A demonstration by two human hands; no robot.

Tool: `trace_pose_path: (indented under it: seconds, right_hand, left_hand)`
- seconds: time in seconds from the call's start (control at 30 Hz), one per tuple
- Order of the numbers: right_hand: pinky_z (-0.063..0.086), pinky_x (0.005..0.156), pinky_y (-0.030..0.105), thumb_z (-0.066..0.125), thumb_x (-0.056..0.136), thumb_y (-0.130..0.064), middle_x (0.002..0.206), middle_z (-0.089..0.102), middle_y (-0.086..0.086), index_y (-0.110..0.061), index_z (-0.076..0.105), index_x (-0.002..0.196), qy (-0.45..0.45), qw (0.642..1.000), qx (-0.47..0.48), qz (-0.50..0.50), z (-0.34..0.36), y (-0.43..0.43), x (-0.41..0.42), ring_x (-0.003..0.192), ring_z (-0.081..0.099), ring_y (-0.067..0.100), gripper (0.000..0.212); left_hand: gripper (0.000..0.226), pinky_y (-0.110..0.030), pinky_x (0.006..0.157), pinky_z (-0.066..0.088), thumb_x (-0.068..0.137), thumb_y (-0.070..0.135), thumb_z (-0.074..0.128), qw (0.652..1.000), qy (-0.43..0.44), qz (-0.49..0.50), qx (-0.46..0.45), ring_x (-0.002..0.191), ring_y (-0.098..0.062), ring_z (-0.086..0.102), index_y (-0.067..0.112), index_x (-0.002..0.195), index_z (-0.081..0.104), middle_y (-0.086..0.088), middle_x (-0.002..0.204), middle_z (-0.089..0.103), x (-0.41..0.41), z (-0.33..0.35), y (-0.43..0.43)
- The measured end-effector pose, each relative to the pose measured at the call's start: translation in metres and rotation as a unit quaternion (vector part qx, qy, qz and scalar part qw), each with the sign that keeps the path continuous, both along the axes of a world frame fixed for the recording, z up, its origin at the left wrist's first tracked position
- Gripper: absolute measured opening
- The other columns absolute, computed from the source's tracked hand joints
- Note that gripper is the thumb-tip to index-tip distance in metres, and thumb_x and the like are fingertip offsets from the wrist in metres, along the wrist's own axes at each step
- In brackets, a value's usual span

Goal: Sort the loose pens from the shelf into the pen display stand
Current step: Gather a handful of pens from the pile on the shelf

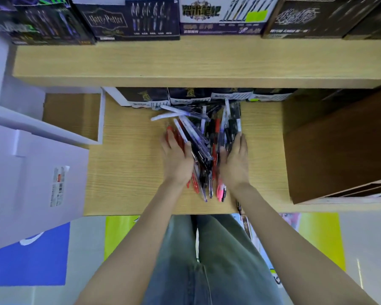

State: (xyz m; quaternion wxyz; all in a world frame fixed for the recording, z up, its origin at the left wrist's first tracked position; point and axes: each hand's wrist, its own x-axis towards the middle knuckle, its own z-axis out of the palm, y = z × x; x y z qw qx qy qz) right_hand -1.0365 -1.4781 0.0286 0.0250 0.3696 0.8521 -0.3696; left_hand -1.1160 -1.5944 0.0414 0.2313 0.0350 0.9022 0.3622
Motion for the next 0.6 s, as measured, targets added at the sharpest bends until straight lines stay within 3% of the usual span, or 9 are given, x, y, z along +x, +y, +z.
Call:
trace_pose_path:
  seconds: [0.1, 0.17, 0.23, 0.33, 0.43, 0.6]
  right_hand:
    - [-0.001, 0.116, 0.028, 0.031, 0.100, -0.036, 0.157, -0.002, 0.005, -0.011, -0.002, 0.148, 0.021, 1.000, 0.002, -0.006, 0.006, 0.026, 0.009, 0.144, -0.003, 0.016, 0.063]
    - [0.000, 0.116, 0.028, 0.029, 0.100, -0.038, 0.157, -0.001, 0.002, -0.014, -0.002, 0.149, 0.010, 0.999, 0.003, -0.038, 0.007, 0.045, 0.009, 0.144, -0.002, 0.015, 0.063]
    - [-0.001, 0.115, 0.027, 0.029, 0.099, -0.039, 0.157, -0.002, 0.001, -0.015, -0.002, 0.149, -0.004, 0.999, -0.015, -0.049, 0.006, 0.052, 0.004, 0.144, -0.003, 0.014, 0.063]
    - [-0.003, 0.114, 0.025, 0.030, 0.100, -0.037, 0.157, -0.002, 0.000, -0.015, -0.001, 0.149, 0.021, 0.997, -0.068, -0.035, 0.004, 0.035, -0.013, 0.143, -0.005, 0.013, 0.062]
    - [-0.002, 0.113, 0.021, 0.031, 0.101, -0.030, 0.157, -0.004, 0.004, -0.009, -0.002, 0.148, 0.040, 0.995, -0.076, -0.042, 0.001, 0.010, -0.031, 0.144, -0.005, 0.014, 0.062]
    - [-0.003, 0.112, 0.020, 0.032, 0.101, -0.029, 0.157, -0.010, 0.004, -0.008, -0.006, 0.147, 0.044, 0.993, -0.104, -0.036, 0.001, 0.005, -0.036, 0.143, -0.007, 0.014, 0.064]
  left_hand:
    - [0.058, -0.046, 0.117, 0.017, 0.099, 0.032, 0.036, 0.992, 0.102, -0.050, -0.059, 0.144, -0.030, 0.010, 0.009, 0.149, 0.016, -0.012, 0.156, 0.008, -0.035, 0.002, -0.021]
    - [0.057, -0.044, 0.119, 0.009, 0.100, 0.033, 0.032, 0.979, 0.133, -0.114, -0.110, 0.145, -0.028, 0.006, 0.007, 0.148, 0.016, -0.013, 0.156, 0.012, -0.060, 0.001, -0.025]
    - [0.059, -0.040, 0.119, 0.003, 0.101, 0.038, 0.027, 0.969, 0.117, -0.161, -0.147, 0.145, -0.028, 0.006, 0.006, 0.149, 0.013, -0.015, 0.155, 0.013, -0.075, -0.003, -0.022]
    - [0.057, -0.041, 0.117, 0.017, 0.100, 0.040, 0.027, 0.971, 0.082, -0.167, -0.149, 0.137, -0.032, 0.022, 0.005, 0.146, 0.022, -0.017, 0.145, 0.022, -0.074, -0.007, -0.012]
    - [0.049, -0.038, 0.107, 0.027, 0.100, 0.038, 0.027, 0.971, 0.106, -0.153, -0.152, 0.121, -0.029, 0.034, 0.004, 0.134, 0.036, -0.015, 0.130, 0.034, -0.053, -0.007, 0.002]
    - [0.056, -0.044, 0.107, 0.024, 0.099, 0.042, 0.031, 0.976, 0.060, -0.132, -0.164, 0.126, -0.034, 0.028, 0.000, 0.136, 0.030, -0.019, 0.134, 0.032, -0.031, -0.002, 0.024]
